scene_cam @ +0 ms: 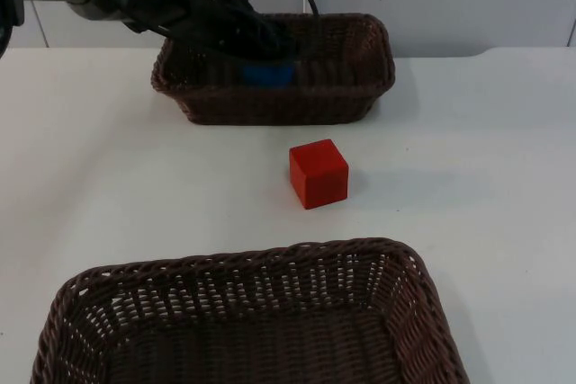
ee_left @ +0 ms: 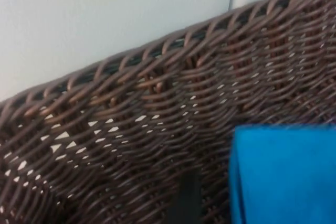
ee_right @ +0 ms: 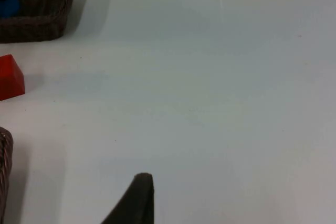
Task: Pick up one cube with the left hand and place it into the upper basket. Pick up one cube with the right hand and place it into the lower basket.
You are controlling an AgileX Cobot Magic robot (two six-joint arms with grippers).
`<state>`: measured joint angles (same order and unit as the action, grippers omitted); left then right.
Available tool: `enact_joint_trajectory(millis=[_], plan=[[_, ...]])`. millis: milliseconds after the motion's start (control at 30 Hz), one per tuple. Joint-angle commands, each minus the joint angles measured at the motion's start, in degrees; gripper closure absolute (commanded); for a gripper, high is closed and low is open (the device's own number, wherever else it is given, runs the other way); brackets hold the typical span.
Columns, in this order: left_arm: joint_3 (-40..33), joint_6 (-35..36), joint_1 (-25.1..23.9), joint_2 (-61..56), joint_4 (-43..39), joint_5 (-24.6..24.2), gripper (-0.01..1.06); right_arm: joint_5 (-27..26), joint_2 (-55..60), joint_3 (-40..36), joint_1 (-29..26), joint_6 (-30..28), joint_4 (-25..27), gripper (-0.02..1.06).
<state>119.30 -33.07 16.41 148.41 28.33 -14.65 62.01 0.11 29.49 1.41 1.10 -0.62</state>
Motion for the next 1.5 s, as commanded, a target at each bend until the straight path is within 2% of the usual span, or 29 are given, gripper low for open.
enact_joint_trajectory(millis=[0,67,267,367,400,533,733,867,1233,1467], plan=[[0.40,0.44,0.17,-0.63,-0.18,-0.05,0.27,-0.25,-0.11,-0.04,-0.39,-0.56,-0.28,-0.01],[0.40,0.44,0.17,-0.76,-0.18,-0.16,0.27,-0.25,-0.11,-0.04,-0.39,-0.56,-0.28,-0.01],[0.40,0.44,0.17,-5.09,-0.45,-4.42,0.27,-0.25,-0.11,-0.04,-0.39,-0.56,-0.28,-0.01],[0.40,0.44,0.17,-9.64,-0.45,-10.38,0.27,-0.25,-0.11,-0.04,-0.39,-0.56,-0.28,-0.01],[0.40,0.44,0.17,-9.64,-0.45,-10.38,0.27,-0.25,-0.11,-0.04,-0.39,-0.56,-0.28,-0.01],[0.40,0.44,0.17,-15.44,-0.07,-18.33,0.27,-0.25,-0.11,-0.04,-0.39,-0.56,-0.28,-0.01],[0.40,4.32,0.17,-19.74,-0.54,-22.29,0.27,-0.25,-0.11,-0.04,-0.39,-0.56,-0.28,-0.01],[0.40,7.35,0.17,-23.19,-0.68,-26.75,0.27,-0.25,-0.11,-0.04,-0.39,-0.56,-0.28,-0.01],[0.29,10.08,0.17,-25.97,-2.71,-33.84,0.27,-0.25,-0.11,-0.04,-0.39,-0.56,-0.28,-0.01],[0.29,16.00,0.17,-27.82,-7.45,-35.36,0.27,-0.25,-0.11,-0.04,-0.14,-0.56,-0.29,-0.01]])
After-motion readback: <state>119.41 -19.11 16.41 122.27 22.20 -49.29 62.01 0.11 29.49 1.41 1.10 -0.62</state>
